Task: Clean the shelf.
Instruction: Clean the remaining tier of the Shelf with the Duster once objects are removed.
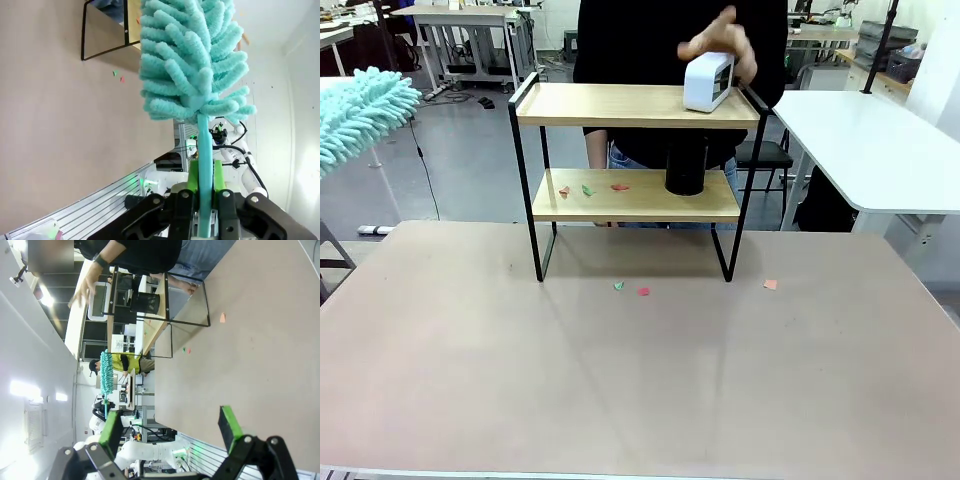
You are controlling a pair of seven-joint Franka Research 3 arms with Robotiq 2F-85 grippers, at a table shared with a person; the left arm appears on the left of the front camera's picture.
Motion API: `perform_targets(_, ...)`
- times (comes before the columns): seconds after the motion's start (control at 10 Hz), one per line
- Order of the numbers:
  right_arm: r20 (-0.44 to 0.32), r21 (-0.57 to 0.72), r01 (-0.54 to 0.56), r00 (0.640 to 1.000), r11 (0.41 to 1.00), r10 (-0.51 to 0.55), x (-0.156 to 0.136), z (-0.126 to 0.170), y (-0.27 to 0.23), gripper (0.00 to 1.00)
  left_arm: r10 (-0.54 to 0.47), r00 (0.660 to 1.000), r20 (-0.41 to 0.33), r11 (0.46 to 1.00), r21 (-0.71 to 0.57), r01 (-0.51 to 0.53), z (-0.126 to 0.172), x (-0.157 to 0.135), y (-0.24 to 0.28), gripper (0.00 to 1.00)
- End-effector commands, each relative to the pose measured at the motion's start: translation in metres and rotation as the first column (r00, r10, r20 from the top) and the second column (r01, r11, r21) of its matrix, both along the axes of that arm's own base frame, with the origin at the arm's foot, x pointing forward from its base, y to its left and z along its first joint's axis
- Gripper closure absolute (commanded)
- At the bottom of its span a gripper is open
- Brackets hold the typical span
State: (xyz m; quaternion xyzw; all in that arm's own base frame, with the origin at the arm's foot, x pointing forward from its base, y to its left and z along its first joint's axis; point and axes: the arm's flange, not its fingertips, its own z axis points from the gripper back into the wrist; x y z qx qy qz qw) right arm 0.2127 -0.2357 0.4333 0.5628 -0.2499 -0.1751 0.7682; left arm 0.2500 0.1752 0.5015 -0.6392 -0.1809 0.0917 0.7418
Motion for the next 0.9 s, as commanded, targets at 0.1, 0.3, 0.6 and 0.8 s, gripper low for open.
perform_targets(0.1,0.037,0.000,0.000,0.999,1.000,0.000,0.0016,0.0020,-0.0009,0.00,-0.001,1.000,0.015,1.000,-0.019,0.001,0.0003,-0.0021,-0.0030,0.87)
perform_targets(0.3,0.037,0.000,0.000,0.999,1.000,0.000,0.0016,0.0020,-0.0009,0.00,-0.001,1.000,0.015,1.000,-0.019,0.001,0.0003,-0.0021,-0.0030,0.87)
perform_targets(0.6,0.037,0.000,0.000,0.999,1.000,0.000,0.0016,0.0020,-0.0009,0.00,-0.001,1.000,0.015,1.000,-0.019,0.001,0.0003,-0.0021,-0.0030,0.87)
perform_targets(0.8,0.037,0.000,0.000,0.999,1.000,0.000,0.0016,0.0020,-0.0009,0.00,-0.001,1.000,0.015,1.000,-0.019,0.001,0.0003,-0.0021,-0.0030,0.87)
